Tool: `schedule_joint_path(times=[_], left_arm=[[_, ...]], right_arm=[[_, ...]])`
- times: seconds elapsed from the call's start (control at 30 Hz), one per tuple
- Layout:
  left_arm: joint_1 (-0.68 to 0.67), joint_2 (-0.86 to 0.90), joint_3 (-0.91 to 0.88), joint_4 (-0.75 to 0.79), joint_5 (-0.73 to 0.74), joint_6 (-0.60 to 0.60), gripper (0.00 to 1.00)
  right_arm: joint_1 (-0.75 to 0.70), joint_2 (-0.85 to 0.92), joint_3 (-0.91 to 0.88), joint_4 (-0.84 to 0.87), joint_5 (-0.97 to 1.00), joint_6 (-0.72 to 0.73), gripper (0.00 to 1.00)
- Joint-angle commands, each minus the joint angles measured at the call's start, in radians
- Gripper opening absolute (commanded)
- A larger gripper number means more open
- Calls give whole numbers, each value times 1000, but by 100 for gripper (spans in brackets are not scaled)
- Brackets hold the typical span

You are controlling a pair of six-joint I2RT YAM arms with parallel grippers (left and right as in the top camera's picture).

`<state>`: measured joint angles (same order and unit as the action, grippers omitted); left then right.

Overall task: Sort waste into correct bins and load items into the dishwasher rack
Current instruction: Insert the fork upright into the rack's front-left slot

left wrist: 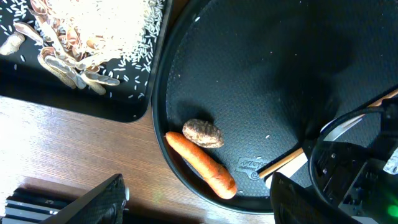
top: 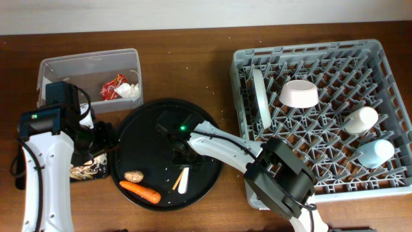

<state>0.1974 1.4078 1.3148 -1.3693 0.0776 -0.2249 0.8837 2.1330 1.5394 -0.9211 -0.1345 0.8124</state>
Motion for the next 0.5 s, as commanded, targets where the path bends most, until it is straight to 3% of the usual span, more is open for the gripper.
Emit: schedule_joint_path(times=[0.0, 0.2, 0.47], left_arm=[[-2, -14, 8, -1, 1, 13, 74], [-2, -14, 8, -2, 1, 13, 74], [-1, -14, 8, -1, 0, 13, 74]], right_arm=[[4, 7, -4, -19, 16, 8, 15], [-23, -1, 0, -78, 16, 8, 7], [-35, -138, 0, -137, 101, -8, 7]])
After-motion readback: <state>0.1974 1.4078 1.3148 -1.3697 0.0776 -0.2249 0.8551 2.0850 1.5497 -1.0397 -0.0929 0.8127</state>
